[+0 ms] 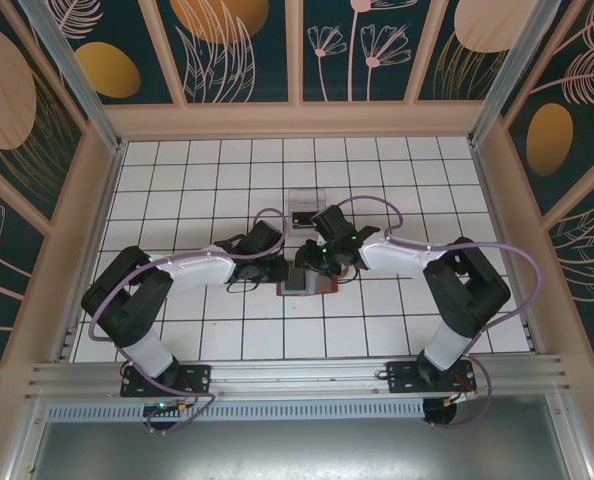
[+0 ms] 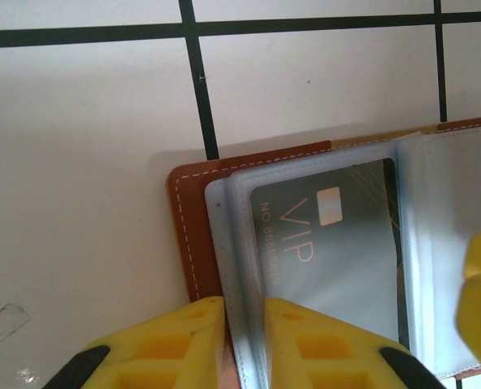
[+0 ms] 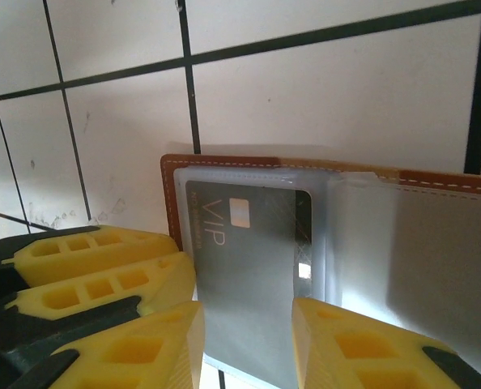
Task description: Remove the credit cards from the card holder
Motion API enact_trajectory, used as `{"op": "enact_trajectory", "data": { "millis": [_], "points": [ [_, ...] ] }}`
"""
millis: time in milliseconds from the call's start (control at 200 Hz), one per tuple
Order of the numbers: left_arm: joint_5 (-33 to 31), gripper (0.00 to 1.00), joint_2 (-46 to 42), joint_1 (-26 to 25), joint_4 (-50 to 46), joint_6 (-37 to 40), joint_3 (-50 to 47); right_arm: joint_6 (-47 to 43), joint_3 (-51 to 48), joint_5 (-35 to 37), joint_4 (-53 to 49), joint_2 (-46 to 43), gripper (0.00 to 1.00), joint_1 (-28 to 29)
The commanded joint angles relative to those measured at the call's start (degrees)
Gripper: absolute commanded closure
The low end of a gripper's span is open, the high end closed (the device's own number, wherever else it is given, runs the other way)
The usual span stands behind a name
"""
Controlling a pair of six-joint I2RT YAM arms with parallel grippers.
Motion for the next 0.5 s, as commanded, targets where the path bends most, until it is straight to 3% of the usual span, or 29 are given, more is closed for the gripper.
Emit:
{"op": "enact_trajectory", "data": {
  "millis": [0,495],
  "points": [
    [-1.05,0.8,1.26,-0.28,-1.97,1.07,0.45,-0.37,0.08,-2.62,2.62,1.62,0.66,-0.52],
    [-0.87,0.83,1.19,-0.27,-1.46,0.51,-0.53,-1.99,1.15,-1.8,1.64,5.17,0.65,-0.59]
  ]
}}
